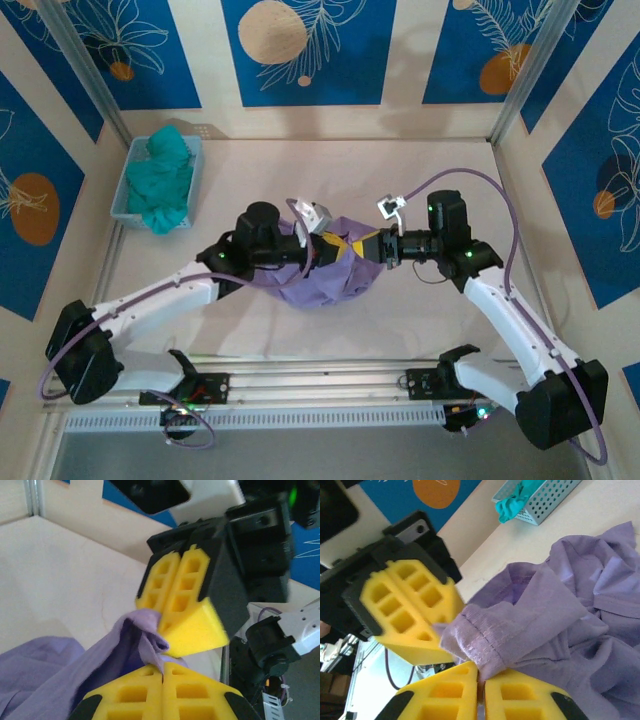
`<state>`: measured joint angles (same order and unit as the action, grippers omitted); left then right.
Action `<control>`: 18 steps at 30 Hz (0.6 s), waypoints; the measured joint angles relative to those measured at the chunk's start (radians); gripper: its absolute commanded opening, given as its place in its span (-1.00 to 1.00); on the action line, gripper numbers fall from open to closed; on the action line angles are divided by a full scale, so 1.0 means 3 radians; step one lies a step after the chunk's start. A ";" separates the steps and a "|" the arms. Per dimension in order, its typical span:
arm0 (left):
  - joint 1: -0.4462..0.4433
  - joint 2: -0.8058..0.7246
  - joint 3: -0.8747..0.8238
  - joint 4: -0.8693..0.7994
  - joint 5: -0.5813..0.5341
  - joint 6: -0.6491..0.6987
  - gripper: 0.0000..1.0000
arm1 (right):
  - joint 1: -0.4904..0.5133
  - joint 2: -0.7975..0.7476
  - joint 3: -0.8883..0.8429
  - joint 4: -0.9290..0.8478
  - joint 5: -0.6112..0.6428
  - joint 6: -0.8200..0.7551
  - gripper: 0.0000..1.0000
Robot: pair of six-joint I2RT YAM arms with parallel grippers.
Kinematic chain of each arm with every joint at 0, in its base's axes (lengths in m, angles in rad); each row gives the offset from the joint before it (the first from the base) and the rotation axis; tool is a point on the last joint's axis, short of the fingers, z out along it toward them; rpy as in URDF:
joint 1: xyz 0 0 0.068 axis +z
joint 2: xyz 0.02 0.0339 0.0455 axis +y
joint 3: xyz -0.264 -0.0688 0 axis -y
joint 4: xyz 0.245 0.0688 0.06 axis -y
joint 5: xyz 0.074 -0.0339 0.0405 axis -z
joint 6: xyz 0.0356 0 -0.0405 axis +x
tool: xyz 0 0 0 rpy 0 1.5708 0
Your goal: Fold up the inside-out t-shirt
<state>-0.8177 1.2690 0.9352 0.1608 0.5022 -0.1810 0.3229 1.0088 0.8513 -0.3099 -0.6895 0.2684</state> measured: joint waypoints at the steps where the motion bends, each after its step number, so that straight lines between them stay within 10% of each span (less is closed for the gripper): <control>1: 0.0000 -0.0038 -0.0032 0.0032 0.0018 0.0004 -1.00 | 0.0015 -0.0039 -0.0028 0.0003 0.0053 -0.0013 -0.59; 18: 0.0000 -0.0170 -0.0151 0.0081 0.0137 0.0116 -1.00 | 0.0235 -0.0394 -0.0340 0.0258 0.0748 -0.0186 -0.15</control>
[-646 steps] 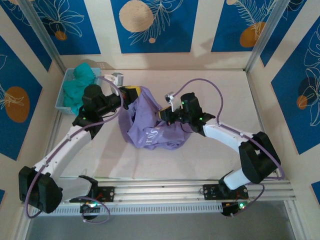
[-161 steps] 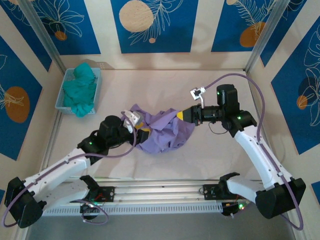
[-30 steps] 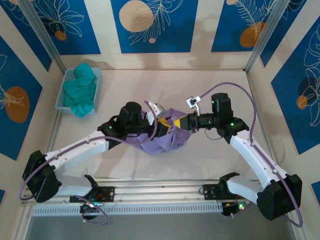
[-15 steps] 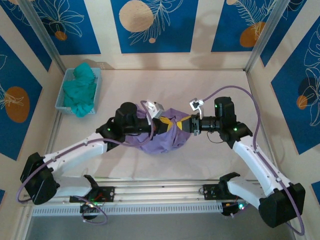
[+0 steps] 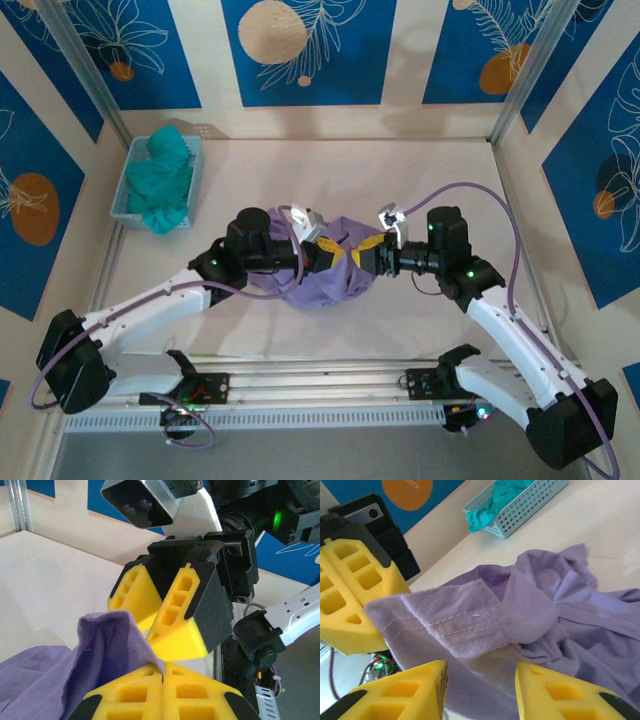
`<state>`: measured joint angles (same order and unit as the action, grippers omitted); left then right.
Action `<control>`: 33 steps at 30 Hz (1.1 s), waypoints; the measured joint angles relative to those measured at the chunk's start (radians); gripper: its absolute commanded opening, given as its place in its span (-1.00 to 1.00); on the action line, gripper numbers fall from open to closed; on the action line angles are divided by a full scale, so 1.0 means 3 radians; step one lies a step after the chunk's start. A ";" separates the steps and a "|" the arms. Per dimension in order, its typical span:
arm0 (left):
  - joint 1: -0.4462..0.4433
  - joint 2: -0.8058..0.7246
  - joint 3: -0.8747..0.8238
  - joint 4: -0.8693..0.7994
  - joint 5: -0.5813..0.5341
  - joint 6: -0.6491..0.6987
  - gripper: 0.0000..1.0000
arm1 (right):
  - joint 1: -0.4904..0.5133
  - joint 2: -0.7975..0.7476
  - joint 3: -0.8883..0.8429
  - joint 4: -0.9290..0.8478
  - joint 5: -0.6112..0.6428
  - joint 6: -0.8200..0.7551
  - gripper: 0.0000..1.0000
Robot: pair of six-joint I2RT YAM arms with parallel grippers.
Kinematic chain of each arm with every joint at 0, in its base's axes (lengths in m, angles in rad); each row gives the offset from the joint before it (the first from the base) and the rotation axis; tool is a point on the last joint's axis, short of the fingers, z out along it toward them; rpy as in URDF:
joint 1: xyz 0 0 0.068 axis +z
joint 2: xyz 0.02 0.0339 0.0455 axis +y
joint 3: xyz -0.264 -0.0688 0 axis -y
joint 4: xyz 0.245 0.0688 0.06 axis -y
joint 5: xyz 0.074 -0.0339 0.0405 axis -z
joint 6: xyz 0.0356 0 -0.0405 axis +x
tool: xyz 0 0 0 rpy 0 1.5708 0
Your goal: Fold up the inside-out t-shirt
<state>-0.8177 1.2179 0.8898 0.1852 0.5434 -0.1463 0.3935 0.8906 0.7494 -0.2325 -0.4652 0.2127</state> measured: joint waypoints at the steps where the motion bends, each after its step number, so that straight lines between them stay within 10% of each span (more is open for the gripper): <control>1: 0.0000 0.0000 0.0000 0.0000 0.0000 0.0000 -1.00 | 0.0000 -0.0032 0.0000 0.0001 0.0064 -0.0017 -0.11; 13: 0.0000 -0.0023 -0.0001 -0.0019 0.0023 0.0000 -1.00 | 0.0153 0.0128 0.0100 0.0005 0.0094 -0.0201 0.12; 22: 0.0000 -0.0024 -0.0001 -0.0024 0.0020 -0.0001 -1.00 | 0.0175 0.0240 0.0220 0.0080 0.0069 -0.0331 -1.00; 33: 0.0031 -0.0537 -0.0444 -0.0048 -0.0680 -0.0046 -0.23 | 0.0130 -0.0093 0.0037 0.0015 0.0285 -0.0306 -1.00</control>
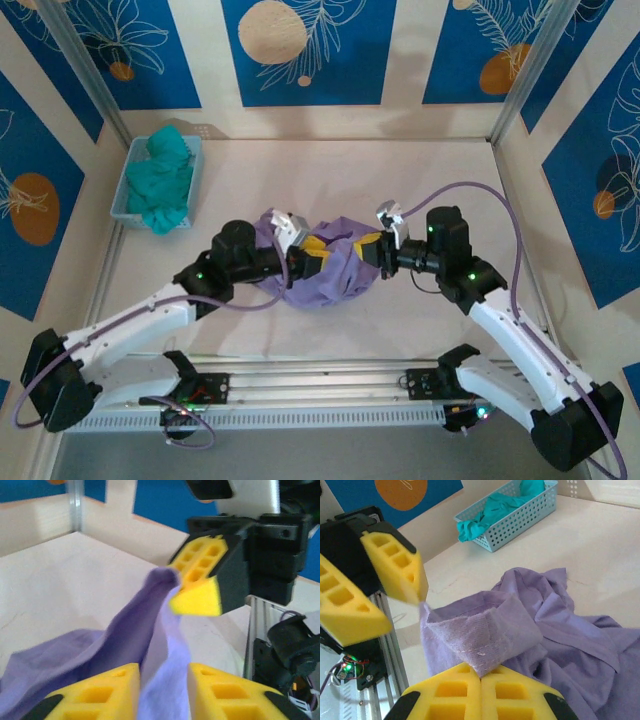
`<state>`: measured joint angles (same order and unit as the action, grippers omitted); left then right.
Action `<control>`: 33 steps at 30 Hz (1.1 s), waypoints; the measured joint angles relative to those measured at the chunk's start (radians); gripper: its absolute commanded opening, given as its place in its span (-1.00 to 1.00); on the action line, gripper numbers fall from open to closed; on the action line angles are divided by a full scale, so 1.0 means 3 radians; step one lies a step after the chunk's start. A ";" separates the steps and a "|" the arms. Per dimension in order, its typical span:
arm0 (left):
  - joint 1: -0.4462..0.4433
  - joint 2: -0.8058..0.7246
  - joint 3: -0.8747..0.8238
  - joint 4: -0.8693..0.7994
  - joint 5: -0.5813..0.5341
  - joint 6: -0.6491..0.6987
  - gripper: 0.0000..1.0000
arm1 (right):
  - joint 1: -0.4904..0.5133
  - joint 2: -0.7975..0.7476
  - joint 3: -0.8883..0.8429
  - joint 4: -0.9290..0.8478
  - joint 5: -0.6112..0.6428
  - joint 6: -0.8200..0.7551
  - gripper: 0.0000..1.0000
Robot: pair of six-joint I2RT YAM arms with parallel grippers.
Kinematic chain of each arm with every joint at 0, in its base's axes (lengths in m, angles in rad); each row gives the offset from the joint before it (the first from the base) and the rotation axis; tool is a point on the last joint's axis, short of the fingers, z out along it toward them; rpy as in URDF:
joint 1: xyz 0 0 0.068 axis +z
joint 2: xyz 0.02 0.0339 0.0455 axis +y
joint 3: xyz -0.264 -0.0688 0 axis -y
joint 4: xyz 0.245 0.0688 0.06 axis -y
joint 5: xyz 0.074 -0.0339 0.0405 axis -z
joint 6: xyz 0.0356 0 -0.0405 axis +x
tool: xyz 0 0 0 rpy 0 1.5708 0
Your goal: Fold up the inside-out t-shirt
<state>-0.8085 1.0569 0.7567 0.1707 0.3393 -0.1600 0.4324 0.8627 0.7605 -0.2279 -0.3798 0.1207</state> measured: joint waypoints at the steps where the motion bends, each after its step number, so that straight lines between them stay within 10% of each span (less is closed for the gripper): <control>1: 0.0029 -0.0080 -0.0080 -0.0013 -0.0070 -0.0034 -0.16 | -0.0015 -0.0051 -0.0050 -0.0003 0.0013 0.0013 -1.00; 19: 0.0750 0.0716 -0.0418 0.0571 0.0548 -0.0966 0.30 | -0.0159 -0.0189 -0.0192 -0.0014 0.0019 0.0183 -1.00; 33: 0.0816 0.1399 -0.0354 0.1474 0.1088 -0.1410 0.15 | -0.0181 -0.0188 -0.0181 -0.0014 0.0008 0.0183 -1.00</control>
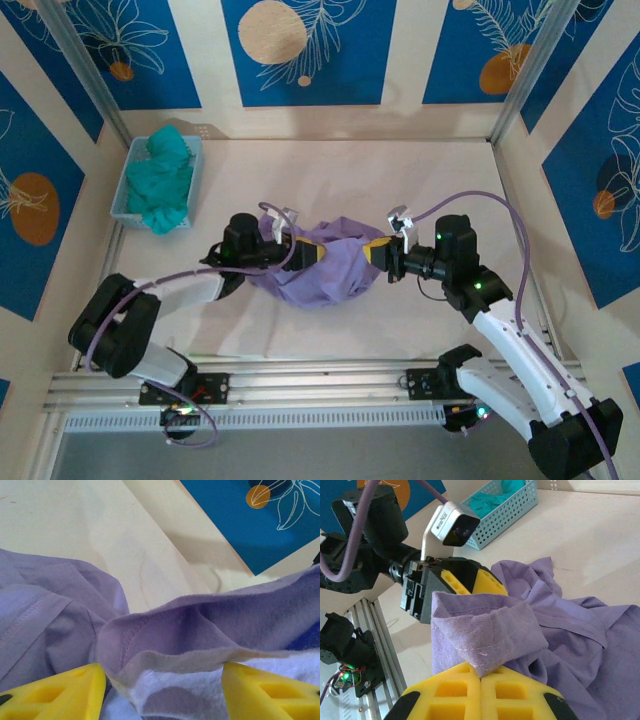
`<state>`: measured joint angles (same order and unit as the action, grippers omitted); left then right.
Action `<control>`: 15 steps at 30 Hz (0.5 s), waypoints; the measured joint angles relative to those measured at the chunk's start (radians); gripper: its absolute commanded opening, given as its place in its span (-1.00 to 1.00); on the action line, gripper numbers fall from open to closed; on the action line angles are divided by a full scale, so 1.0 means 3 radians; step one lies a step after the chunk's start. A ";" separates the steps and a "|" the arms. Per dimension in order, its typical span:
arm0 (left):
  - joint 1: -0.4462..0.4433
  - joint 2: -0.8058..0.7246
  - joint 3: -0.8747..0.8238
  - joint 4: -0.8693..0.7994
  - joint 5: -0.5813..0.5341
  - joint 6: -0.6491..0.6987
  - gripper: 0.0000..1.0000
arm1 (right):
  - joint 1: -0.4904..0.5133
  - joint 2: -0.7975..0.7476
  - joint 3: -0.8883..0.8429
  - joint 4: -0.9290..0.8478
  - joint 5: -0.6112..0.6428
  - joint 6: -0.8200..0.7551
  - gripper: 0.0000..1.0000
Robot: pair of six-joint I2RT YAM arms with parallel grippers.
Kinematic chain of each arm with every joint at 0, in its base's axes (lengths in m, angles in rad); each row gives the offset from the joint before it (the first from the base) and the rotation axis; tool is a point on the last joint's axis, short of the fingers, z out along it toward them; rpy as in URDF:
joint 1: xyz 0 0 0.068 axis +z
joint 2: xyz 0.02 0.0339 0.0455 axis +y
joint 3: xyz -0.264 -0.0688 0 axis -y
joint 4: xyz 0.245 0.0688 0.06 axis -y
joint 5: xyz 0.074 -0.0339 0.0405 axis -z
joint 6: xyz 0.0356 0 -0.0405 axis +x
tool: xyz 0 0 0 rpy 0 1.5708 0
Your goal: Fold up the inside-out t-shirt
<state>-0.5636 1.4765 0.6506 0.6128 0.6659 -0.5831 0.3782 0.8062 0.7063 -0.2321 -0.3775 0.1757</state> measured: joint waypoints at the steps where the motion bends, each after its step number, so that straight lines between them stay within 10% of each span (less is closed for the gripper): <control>1: 0.0003 0.0042 0.0001 0.0065 0.0022 -0.0031 0.08 | 0.0000 0.0000 0.0001 0.0000 0.0000 0.0000 -1.00; 10: 0.0038 0.0268 0.0098 0.0413 0.0102 -0.0191 -1.00 | -0.0019 -0.0001 0.0055 -0.0014 0.0022 0.0013 -1.00; 15: 0.0127 0.0074 0.0088 0.0423 0.0042 -0.0197 -1.00 | -0.0078 0.0001 0.0117 -0.0058 0.0239 0.0168 -1.00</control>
<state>-0.5255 1.4986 0.6769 0.7399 0.6785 -0.6422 0.3550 0.8066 0.7414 -0.2497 -0.3058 0.2260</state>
